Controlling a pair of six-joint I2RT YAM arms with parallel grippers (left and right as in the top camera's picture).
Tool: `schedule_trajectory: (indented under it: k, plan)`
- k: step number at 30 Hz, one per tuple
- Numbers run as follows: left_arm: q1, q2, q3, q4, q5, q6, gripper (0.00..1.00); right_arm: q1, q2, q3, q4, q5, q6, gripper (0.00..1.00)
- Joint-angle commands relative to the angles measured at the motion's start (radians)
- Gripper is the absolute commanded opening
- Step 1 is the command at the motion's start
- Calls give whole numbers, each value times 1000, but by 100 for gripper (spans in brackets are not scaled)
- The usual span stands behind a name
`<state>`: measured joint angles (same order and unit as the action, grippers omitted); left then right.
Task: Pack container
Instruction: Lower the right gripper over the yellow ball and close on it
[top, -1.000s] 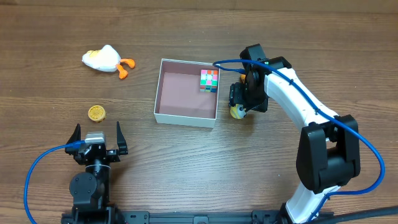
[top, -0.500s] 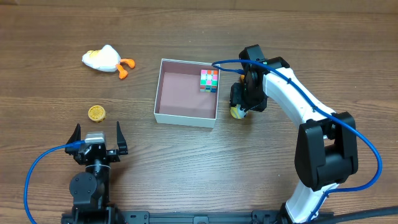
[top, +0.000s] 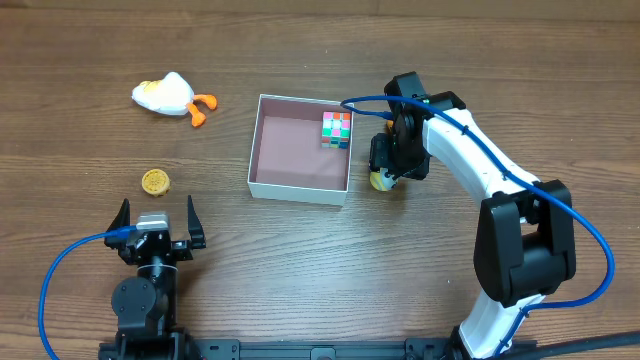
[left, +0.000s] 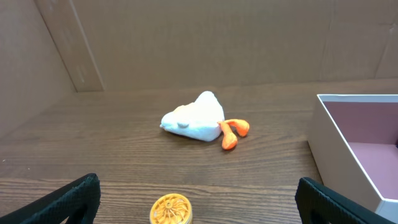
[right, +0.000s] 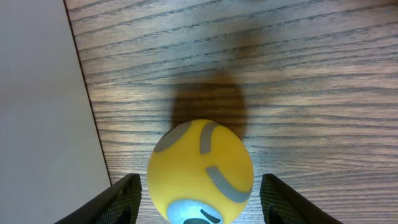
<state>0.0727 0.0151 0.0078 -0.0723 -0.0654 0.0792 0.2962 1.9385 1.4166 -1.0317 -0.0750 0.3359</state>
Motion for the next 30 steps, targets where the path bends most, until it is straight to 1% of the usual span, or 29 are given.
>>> schedule_trajectory:
  k: [1, 4, 15, 16, 17, 19, 20, 21, 23, 24, 27, 28, 30]
  plan:
    - [6, -4, -3, 4, -12, -16, 100, 1, 6, -4, 6, -4, -3, 59]
    - [6, -4, -3, 4, -12, -16, 100, 1, 6, -4, 10, 11, -3, 56]
    - [6, -4, -3, 4, -12, -16, 100, 1, 6, -4, 7, 13, -3, 57]
    - [6, -4, -3, 4, -12, -16, 100, 1, 6, -4, 6, 13, -3, 65]
    - [6, -4, -3, 4, -12, -16, 100, 1, 6, -5, 6, 14, -3, 69]
    - [6, -4, -3, 4, -12, -16, 100, 1, 6, -16, 12, 13, -2, 73]
    - [6, -4, -3, 4, -12, -16, 100, 1, 6, -29, 18, 13, -3, 78]
    - [6, -4, -3, 4, -12, -16, 100, 1, 6, -42, 23, 13, -2, 78]
    - [6, -4, -3, 4, -12, -16, 100, 1, 6, -58, 30, 13, -3, 77]
    - [6, -4, -3, 4, -12, -16, 100, 1, 6, -63, 33, 13, -3, 75]
    - [6, -4, -3, 4, -12, -16, 100, 1, 6, -64, 35, 13, -2, 60]
    - [6, -4, -3, 4, -12, -16, 100, 1, 6, -64, 35, 13, -2, 57]
    - [6, -4, -3, 4, -12, -16, 100, 1, 6, -64, 35, 13, -2, 52]
